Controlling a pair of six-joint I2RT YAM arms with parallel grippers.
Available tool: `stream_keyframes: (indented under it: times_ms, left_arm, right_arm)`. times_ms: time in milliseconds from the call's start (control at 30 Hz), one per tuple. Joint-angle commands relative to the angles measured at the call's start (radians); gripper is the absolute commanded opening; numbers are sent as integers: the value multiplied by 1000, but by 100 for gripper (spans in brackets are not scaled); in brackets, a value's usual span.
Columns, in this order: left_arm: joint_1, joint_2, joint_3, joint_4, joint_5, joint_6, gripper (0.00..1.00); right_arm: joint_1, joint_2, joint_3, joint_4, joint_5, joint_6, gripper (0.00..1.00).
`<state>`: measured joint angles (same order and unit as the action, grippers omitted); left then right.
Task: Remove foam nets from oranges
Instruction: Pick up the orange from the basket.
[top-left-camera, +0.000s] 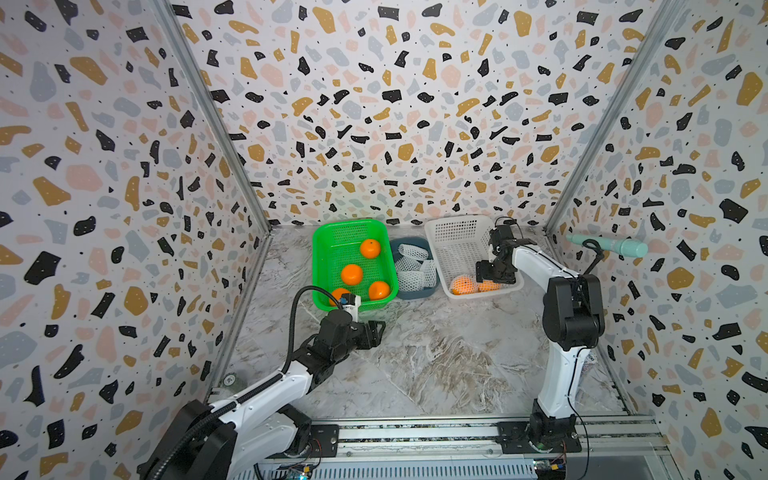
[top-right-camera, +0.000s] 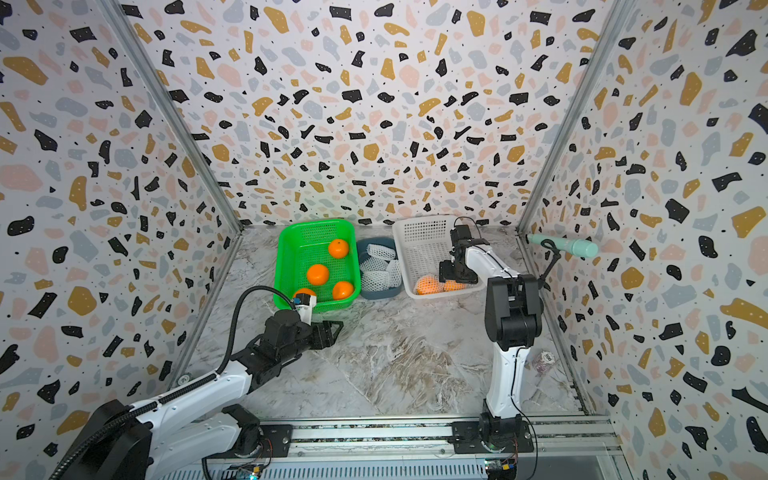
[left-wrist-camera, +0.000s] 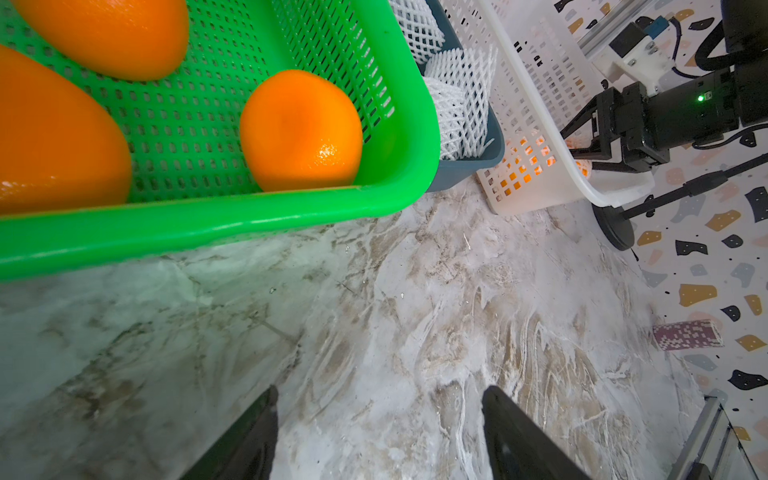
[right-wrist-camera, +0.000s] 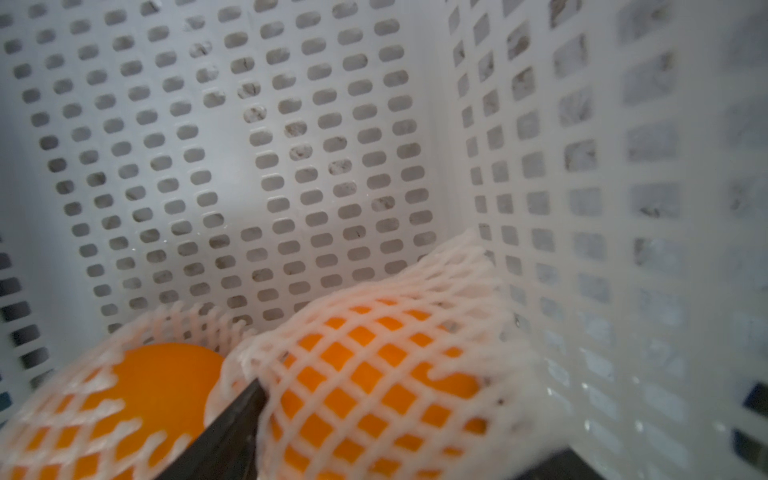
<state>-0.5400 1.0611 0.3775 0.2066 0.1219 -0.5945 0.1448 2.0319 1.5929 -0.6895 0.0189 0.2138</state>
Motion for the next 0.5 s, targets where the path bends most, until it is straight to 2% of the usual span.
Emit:
stream_keyframes:
  times_ms: [0, 200, 467]
  left_arm:
    - [-5, 2, 4, 19, -2, 15, 78]
    - [-5, 0, 6, 13, -5, 19, 78]
    - [-5, -1, 11, 8, -7, 22, 78]
  right_arm:
    - [-4, -2, 15, -33, -29, -20, 78]
    - [-3, -18, 29, 11, -79, -26, 77]
    - [-4, -3, 61, 5, -55, -19, 79]
